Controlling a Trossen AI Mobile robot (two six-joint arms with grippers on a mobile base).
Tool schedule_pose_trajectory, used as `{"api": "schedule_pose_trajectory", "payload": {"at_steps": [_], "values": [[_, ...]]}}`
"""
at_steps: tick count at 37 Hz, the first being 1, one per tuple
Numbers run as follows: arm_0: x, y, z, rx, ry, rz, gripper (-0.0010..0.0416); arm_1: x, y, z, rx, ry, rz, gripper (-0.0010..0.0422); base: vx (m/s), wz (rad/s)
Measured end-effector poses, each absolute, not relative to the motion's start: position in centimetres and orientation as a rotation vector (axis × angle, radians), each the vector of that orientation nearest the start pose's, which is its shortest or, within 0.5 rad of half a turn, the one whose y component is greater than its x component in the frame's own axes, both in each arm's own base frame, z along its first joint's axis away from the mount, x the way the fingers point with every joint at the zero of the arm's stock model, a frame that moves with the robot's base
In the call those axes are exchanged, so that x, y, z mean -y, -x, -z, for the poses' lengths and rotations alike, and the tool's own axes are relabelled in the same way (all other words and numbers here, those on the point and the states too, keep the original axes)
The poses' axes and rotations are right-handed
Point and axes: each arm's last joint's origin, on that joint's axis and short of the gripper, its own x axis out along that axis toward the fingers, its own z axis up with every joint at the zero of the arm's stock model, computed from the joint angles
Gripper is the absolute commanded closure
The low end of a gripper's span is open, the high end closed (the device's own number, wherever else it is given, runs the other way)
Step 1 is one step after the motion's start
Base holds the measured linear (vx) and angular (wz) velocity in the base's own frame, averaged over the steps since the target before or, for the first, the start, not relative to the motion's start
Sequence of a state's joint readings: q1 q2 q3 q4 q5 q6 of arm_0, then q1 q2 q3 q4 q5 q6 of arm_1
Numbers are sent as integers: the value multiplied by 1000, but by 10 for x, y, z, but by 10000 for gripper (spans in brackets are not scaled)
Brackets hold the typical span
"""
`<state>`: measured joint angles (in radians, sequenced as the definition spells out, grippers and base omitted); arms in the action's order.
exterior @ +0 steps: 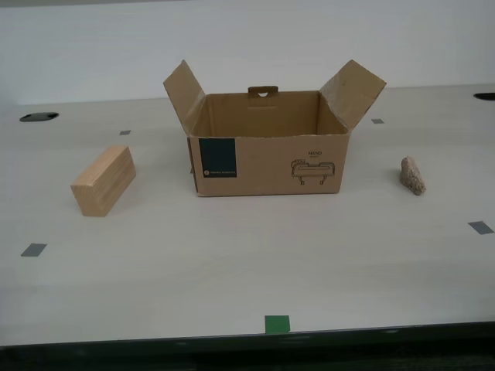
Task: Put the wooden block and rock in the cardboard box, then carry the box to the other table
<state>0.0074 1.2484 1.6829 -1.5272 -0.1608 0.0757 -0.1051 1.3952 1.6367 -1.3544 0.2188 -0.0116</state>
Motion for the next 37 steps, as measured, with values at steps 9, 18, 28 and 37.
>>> {"api": "schedule_pose_trajectory", "payload": {"at_steps": [9, 18, 28, 37], "values": [[-6, -178, -426, -1095, -152, -109, 406, 31, -238, -394, -1115, 74, 283, 412, 0, 0], [-6, -178, -426, -1095, -154, -108, 405, 31, -239, -394, -1117, 136, 244, 412, 0, 0], [-6, -178, -426, -1097, -175, -96, 405, 32, -240, -395, -1105, 159, 231, 412, 0, 0], [-7, -178, -426, -1097, -197, -133, 403, 32, -240, -395, -1102, 157, 233, 412, 0, 0]]}}
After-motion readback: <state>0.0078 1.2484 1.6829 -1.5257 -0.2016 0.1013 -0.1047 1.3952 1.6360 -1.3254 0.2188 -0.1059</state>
